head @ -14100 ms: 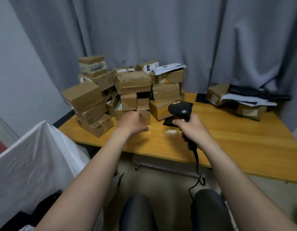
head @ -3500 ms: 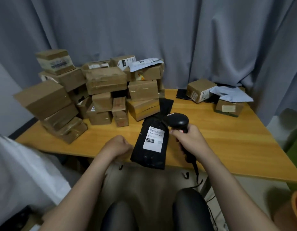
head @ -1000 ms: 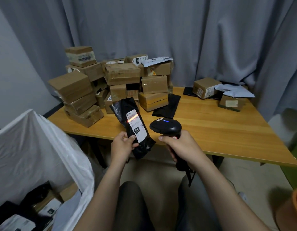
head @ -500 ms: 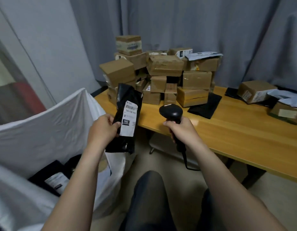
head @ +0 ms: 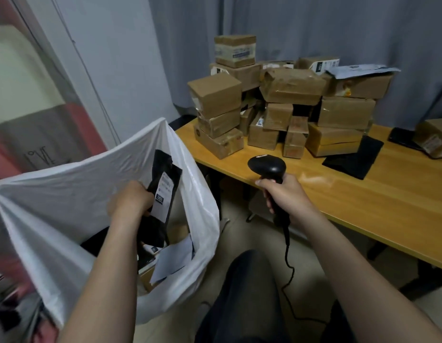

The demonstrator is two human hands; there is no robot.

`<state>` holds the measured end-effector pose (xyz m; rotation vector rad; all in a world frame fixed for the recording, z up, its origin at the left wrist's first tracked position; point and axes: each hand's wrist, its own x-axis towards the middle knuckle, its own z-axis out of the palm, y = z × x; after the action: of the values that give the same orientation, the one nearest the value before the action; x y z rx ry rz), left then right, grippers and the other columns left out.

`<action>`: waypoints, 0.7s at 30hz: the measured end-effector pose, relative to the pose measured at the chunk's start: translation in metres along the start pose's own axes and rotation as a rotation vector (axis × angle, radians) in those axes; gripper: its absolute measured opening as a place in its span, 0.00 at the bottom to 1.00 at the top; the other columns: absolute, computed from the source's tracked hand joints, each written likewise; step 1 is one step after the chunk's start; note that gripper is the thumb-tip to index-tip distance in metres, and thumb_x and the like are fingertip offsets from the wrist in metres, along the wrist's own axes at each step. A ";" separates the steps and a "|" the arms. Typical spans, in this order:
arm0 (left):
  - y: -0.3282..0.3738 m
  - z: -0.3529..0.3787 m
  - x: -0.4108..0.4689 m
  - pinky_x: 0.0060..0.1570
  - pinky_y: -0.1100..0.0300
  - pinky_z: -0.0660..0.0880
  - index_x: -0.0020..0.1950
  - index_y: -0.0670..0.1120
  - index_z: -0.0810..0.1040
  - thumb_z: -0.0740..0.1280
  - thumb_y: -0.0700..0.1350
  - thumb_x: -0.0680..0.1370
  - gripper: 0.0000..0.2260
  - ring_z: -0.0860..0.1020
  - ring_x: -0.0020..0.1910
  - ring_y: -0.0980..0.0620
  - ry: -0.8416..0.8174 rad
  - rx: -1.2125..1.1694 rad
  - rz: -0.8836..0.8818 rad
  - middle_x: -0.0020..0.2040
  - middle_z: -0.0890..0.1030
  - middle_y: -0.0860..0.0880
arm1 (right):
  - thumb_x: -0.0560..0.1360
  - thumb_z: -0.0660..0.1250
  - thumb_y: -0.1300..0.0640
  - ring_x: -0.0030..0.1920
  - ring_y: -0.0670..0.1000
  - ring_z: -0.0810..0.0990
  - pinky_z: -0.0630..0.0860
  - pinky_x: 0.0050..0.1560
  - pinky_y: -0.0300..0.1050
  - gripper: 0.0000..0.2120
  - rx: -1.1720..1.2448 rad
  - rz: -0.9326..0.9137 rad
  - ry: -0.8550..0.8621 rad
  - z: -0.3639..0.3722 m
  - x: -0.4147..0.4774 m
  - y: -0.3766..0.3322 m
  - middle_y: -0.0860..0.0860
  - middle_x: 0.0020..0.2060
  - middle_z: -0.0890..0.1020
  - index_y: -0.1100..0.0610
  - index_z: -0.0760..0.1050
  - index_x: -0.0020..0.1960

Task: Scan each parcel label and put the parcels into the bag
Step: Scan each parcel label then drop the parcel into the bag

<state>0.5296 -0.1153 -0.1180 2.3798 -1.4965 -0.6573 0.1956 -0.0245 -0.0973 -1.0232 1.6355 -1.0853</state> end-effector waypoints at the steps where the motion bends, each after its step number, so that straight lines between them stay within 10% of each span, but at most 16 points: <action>1: -0.005 0.007 0.007 0.50 0.45 0.83 0.45 0.46 0.81 0.68 0.43 0.69 0.06 0.85 0.39 0.42 -0.024 0.018 -0.019 0.35 0.85 0.45 | 0.80 0.71 0.55 0.28 0.50 0.75 0.73 0.29 0.44 0.07 -0.001 0.001 -0.003 0.001 0.002 0.001 0.53 0.33 0.77 0.59 0.78 0.50; 9: 0.002 0.041 0.007 0.45 0.52 0.82 0.51 0.42 0.80 0.77 0.48 0.72 0.14 0.83 0.45 0.41 -0.338 0.139 -0.023 0.47 0.84 0.42 | 0.79 0.71 0.53 0.30 0.53 0.76 0.74 0.34 0.48 0.10 -0.050 0.016 0.002 0.006 0.012 0.000 0.55 0.31 0.77 0.60 0.78 0.47; 21: 0.122 0.040 -0.042 0.51 0.52 0.75 0.58 0.48 0.75 0.73 0.61 0.74 0.21 0.79 0.54 0.43 -0.155 0.398 0.336 0.53 0.79 0.48 | 0.79 0.72 0.53 0.31 0.53 0.77 0.75 0.34 0.48 0.09 0.005 -0.046 0.099 -0.045 -0.002 -0.010 0.52 0.30 0.77 0.58 0.78 0.52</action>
<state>0.3981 -0.1303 -0.0888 2.2896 -2.2088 -0.5091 0.1547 -0.0159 -0.0779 -1.0220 1.6944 -1.1869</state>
